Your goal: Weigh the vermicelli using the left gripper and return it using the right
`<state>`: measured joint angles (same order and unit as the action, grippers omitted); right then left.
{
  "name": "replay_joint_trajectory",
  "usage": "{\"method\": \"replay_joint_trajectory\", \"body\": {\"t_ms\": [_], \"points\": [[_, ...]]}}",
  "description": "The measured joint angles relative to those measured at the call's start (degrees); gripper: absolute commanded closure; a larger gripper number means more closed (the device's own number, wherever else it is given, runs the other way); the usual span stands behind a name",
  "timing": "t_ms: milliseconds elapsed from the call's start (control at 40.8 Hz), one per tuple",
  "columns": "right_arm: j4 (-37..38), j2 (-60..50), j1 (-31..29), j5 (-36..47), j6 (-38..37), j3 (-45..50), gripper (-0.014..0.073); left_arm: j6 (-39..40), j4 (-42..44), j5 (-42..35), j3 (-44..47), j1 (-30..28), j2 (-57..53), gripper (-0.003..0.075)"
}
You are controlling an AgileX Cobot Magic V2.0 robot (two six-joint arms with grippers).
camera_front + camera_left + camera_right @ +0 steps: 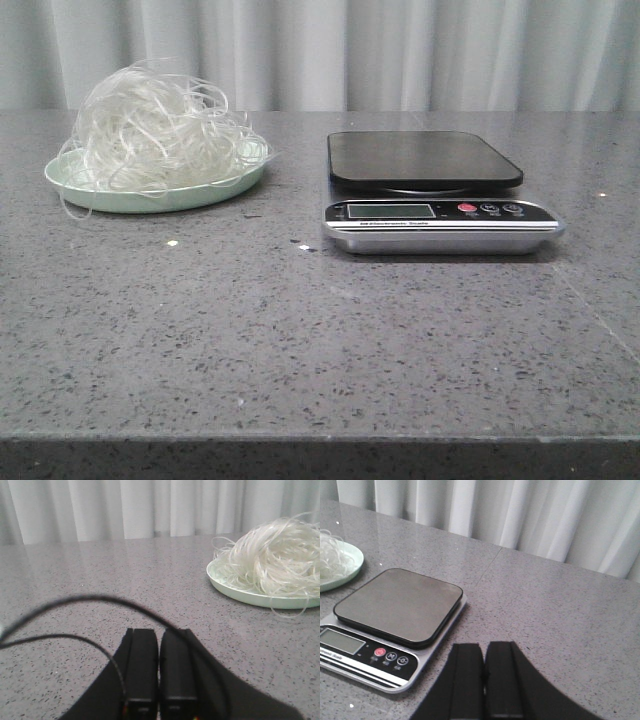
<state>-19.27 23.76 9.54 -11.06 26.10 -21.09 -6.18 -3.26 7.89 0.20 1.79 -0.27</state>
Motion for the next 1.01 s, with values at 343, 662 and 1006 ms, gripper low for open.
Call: {"method": "replay_joint_trajectory", "body": {"t_ms": [343, 662, 1006], "points": [[6.6, -0.4, -3.7, -0.5, -11.7, 0.1, 0.0442, 0.0, 0.0, 0.0, 0.0, 0.0, 0.0, 0.0583], [8.8, -10.5, -10.0, -0.5, -16.8, 6.3, 0.0442, 0.0, 0.0, 0.0, 0.0, 0.0, 0.0, 0.0583], [13.7, -24.1, -10.7, 4.0, -29.6, 21.7, 0.0442, 0.0, 0.0, 0.0, 0.0, 0.0, 0.0, 0.0583]]}}
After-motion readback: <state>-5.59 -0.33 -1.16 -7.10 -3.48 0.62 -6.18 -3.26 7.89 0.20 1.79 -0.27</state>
